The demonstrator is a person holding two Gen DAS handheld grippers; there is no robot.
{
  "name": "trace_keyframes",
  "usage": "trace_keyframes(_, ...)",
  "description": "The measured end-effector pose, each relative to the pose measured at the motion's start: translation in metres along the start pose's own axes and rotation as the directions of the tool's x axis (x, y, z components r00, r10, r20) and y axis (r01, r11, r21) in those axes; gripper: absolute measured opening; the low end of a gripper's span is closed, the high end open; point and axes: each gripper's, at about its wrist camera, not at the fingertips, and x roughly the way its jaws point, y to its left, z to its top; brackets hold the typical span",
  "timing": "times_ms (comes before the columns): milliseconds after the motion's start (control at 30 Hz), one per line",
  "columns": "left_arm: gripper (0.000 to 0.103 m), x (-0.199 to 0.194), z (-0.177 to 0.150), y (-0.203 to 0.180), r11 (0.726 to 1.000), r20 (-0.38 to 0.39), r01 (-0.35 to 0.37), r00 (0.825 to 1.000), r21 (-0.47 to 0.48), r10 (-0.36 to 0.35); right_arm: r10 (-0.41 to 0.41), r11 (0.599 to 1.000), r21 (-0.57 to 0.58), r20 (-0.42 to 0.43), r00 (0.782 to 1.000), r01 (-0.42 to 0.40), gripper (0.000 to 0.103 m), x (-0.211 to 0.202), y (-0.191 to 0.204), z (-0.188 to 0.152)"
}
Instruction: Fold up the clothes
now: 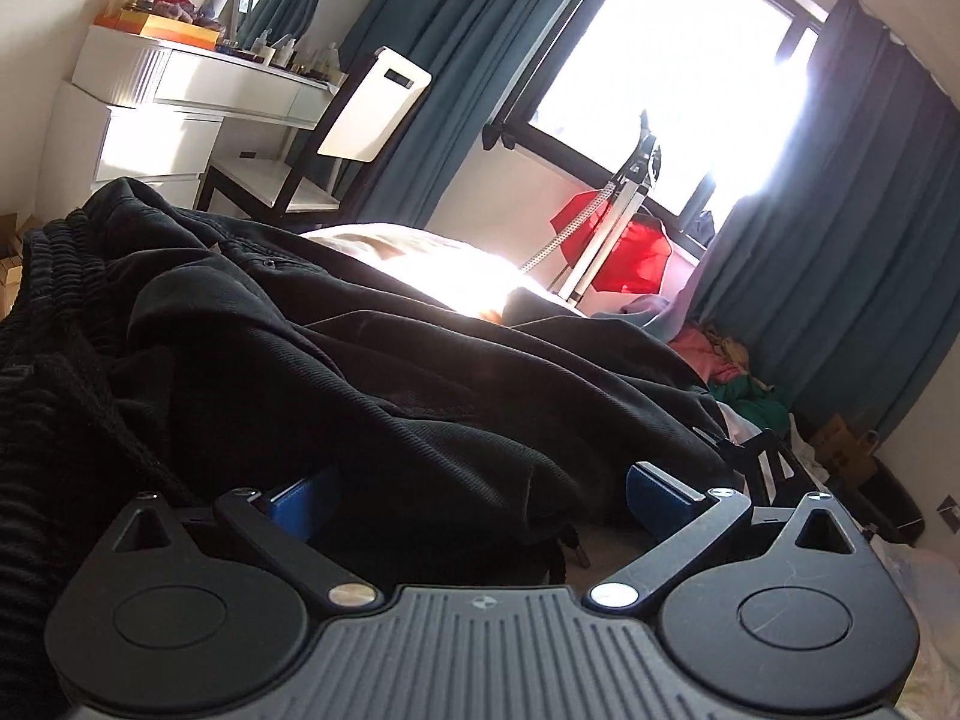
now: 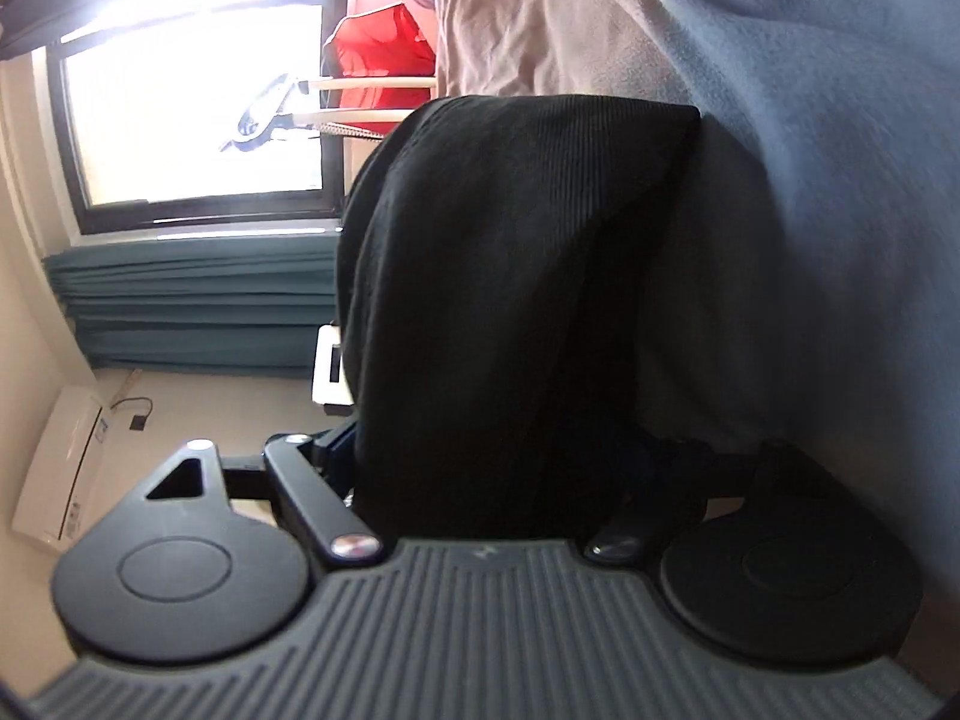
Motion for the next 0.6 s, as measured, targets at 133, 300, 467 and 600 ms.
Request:
trace_keyframes(133, 0.103, 0.009, 0.000, 0.002, 0.999, 0.031, 0.000, 1.000, 0.033, -0.001, 0.019, 0.997, -0.073, 0.115, 0.993, -0.011, 0.069, 0.017, 0.022, 0.014)
trace_keyframes(300, 0.103, 0.009, 0.001, 0.001, 1.000, 0.042, 0.004, 0.999, 0.026, -0.006, -0.118, 0.902, -0.389, 0.193, 0.974, 0.187, 0.025, 0.019, 0.095, 0.006)
trace_keyframes(467, 0.103, 0.000, 0.004, -0.001, 1.000, 0.045, 0.023, 0.999, 0.012, -0.024, -0.046, 0.768, -0.601, 0.291, 0.955, 0.221, 0.023, -0.041, 0.168, -0.025)
trace_keyframes(600, 0.103, -0.018, 0.005, -0.008, 0.997, 0.060, 0.078, 0.995, 0.022, -0.079, 0.008, 0.687, -0.669, 0.398, 0.917, 0.284, 0.021, -0.105, 0.209, -0.039)
